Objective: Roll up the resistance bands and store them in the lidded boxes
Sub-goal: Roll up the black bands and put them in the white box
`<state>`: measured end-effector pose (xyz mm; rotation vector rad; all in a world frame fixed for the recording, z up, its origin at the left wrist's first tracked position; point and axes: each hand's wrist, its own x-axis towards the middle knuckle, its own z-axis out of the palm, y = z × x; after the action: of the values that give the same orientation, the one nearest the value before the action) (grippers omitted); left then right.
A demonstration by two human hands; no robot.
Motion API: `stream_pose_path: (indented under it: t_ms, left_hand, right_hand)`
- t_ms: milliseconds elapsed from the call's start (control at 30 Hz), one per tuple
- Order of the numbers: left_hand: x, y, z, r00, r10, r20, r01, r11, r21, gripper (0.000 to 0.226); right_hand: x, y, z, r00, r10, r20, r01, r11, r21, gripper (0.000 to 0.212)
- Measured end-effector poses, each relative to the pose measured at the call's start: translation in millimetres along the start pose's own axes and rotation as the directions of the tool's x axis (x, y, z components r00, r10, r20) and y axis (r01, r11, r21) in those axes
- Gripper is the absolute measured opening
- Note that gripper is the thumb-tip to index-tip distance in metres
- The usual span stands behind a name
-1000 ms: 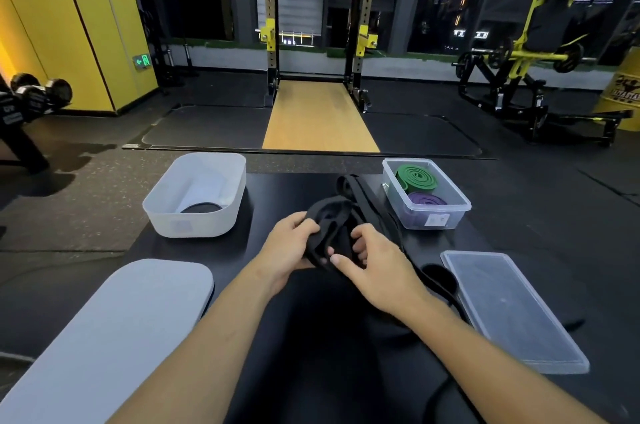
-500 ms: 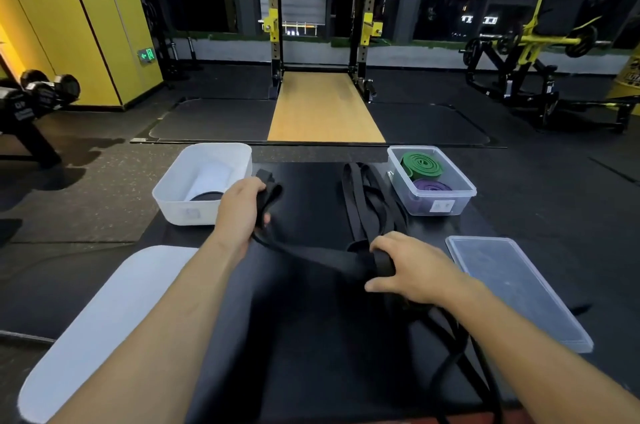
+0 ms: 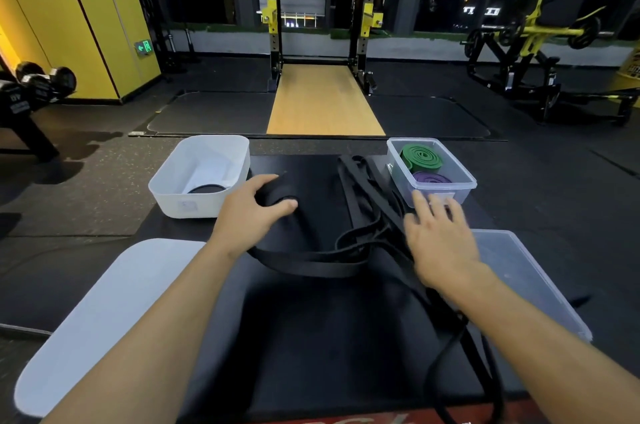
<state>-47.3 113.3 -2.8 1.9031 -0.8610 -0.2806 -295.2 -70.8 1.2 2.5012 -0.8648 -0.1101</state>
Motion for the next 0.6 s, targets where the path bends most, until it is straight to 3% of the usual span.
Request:
stream_pose_path:
  t_ms: [100, 200, 333, 433, 500, 600]
  left_hand:
    - [7.7, 8.3, -5.4, 1.000, -0.001, -0.018, -0.001, 0.995, -0.098, 0.061]
    - [7.7, 14.5, -6.0, 1.000, 0.027, 0.007, -0.026, 0.992, -0.122, 0.041]
    - [3.1, 8.9, -8.6, 1.000, 0.000, 0.013, 0.002, 0.986, -0.166, 0.026]
    - [3.2, -4.2, -9.5, 0.996, -0.086, 0.030, 0.089, 0.982, -0.167, 0.020]
    - [2.1, -9.6, -3.9, 0.988, -0.136, 0.072, 0.147, 0.972, -0.183, 0.029]
    - [-2.1, -11.0, 7.1, 0.979, -0.104, 0.174, 0.101, 0.995, 0.026, 0.048]
  right_hand:
    - [5.2, -24.3, -9.2, 0.977, -0.212, -0.015, 0.201, 0.897, 0.394, 0.070]
    - [13.9, -53.1, -2.9, 0.958, -0.284, 0.032, 0.238, 0.854, 0.463, 0.078]
    - [24.2, -55.4, -0.4, 0.980, -0.173, -0.101, 0.199, 0.802, 0.563, 0.029]
    - [27.8, -43.6, -5.9, 0.979, 0.037, -0.198, 0.118, 0.695, 0.710, 0.018]
    - [30.9, -37.9, -8.8, 0.964, 0.200, -0.175, 0.043, 0.533, 0.845, 0.008]
    - [40.6, -37.6, -18.4, 0.941, 0.339, 0.001, -0.041, 0.112, 0.993, 0.011]
